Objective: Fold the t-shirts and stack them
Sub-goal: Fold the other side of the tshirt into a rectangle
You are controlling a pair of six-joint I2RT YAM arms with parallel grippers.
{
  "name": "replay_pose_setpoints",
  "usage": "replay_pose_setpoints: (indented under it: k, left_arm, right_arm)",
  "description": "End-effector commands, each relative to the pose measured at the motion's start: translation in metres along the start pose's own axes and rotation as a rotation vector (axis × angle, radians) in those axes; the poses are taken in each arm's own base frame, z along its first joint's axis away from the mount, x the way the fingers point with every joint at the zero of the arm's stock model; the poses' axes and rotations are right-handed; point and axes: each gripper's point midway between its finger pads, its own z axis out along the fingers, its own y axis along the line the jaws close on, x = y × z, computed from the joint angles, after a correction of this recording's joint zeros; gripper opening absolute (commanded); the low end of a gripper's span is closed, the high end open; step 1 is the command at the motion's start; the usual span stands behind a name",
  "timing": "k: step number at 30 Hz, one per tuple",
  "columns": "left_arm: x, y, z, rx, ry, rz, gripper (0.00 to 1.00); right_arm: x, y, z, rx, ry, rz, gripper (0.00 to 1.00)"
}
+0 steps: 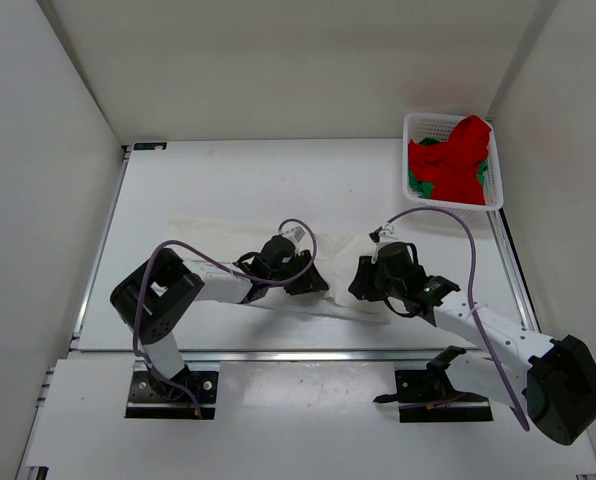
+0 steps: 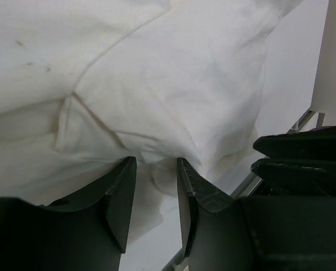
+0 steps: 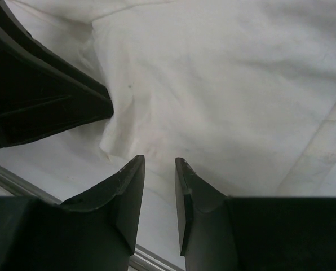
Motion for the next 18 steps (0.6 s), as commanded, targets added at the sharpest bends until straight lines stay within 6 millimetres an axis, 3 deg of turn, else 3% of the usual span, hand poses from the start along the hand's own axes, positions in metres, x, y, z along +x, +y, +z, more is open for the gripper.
replay_pose_setpoints:
  k: [1, 10, 12, 18]
  left_arm:
    - [-0.009, -0.025, 0.003, 0.059, -0.031, 0.008, 0.46]
    - [-0.021, -0.04, -0.007, 0.081, -0.064, 0.007, 0.05]
    - [-0.022, -0.042, -0.014, 0.077, -0.053, 0.01, 0.0]
    - [-0.018, -0.025, -0.033, 0.008, 0.016, 0.049, 0.0]
  right_arm:
    - [-0.004, 0.006, -0.001, -0.064, -0.037, 0.024, 0.27]
    - [0.006, -0.01, 0.0, -0.054, -0.042, 0.068, 0.27]
    - [0.007, -0.015, 0.001, -0.041, -0.045, 0.08, 0.27]
    - [0.013, -0.026, 0.005, -0.011, -0.028, 0.094, 0.27]
